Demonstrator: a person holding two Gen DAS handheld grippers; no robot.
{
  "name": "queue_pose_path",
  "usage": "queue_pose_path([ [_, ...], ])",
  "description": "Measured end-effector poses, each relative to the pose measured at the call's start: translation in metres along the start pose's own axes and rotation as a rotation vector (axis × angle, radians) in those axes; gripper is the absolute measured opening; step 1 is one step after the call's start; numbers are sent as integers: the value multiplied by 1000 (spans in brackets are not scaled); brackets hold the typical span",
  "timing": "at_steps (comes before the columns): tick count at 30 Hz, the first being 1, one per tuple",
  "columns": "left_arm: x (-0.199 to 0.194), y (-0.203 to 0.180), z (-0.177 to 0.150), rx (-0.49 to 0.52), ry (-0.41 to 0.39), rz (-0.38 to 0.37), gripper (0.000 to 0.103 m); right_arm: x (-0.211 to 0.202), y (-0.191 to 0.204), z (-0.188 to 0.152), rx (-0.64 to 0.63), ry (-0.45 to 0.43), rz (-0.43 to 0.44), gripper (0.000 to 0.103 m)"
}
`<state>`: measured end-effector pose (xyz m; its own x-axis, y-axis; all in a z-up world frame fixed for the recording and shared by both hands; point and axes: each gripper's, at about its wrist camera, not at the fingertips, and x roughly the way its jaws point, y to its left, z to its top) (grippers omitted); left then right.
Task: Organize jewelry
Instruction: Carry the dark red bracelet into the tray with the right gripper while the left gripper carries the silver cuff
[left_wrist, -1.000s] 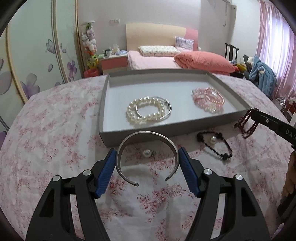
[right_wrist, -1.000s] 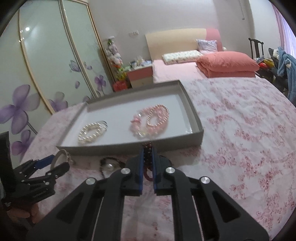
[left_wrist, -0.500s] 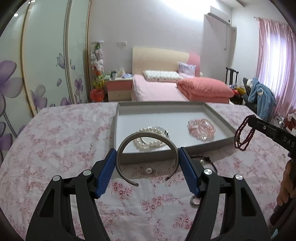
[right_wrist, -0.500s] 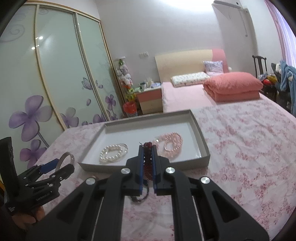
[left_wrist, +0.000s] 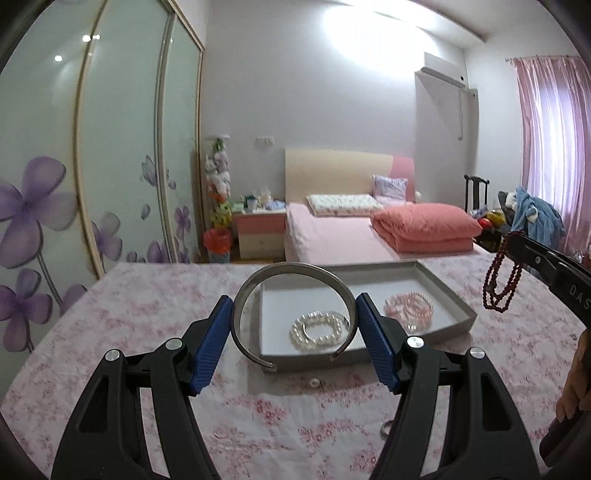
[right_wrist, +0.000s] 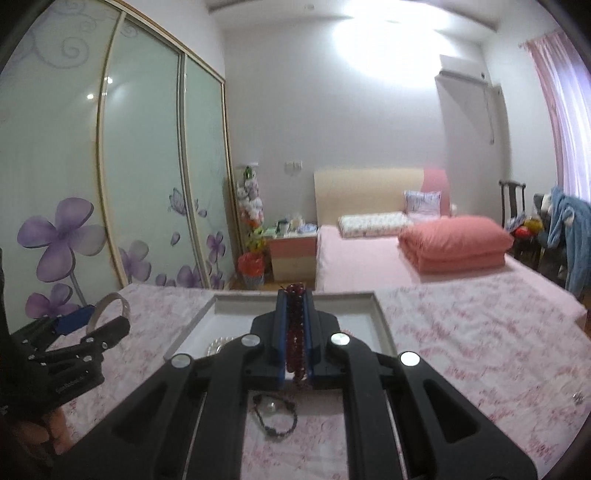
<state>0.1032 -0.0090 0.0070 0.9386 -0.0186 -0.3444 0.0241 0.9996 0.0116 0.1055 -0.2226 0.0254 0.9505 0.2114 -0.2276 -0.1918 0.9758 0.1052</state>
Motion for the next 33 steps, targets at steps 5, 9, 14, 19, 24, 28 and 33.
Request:
queue_pose_path([
  [5, -4, -2, 6, 0, -47, 20, 68, -2, 2, 6, -20, -51, -25, 9],
  [9, -3, -3, 6, 4, -53, 14, 68, -1, 3, 8, -32, -71, -36, 9],
  [14, 0, -5, 8, 10, -62, 5, 68, 3, 3, 9, -36, -82, -39, 9],
  [19, 4, -9, 12, 16, -72, 3, 68, 11, 0, 12, -33, -89, -41, 9],
  [24, 20, -11, 17, 11, -65, -3, 68, 30, -6, 15, -14, -78, -37, 9],
  [28, 39, -15, 19, 6, -51, -10, 68, 53, -12, 16, 18, -41, -27, 9],
  [33, 68, -19, 18, 7, -19, -21, 68, 90, -20, 12, 50, 19, -22, 9],
])
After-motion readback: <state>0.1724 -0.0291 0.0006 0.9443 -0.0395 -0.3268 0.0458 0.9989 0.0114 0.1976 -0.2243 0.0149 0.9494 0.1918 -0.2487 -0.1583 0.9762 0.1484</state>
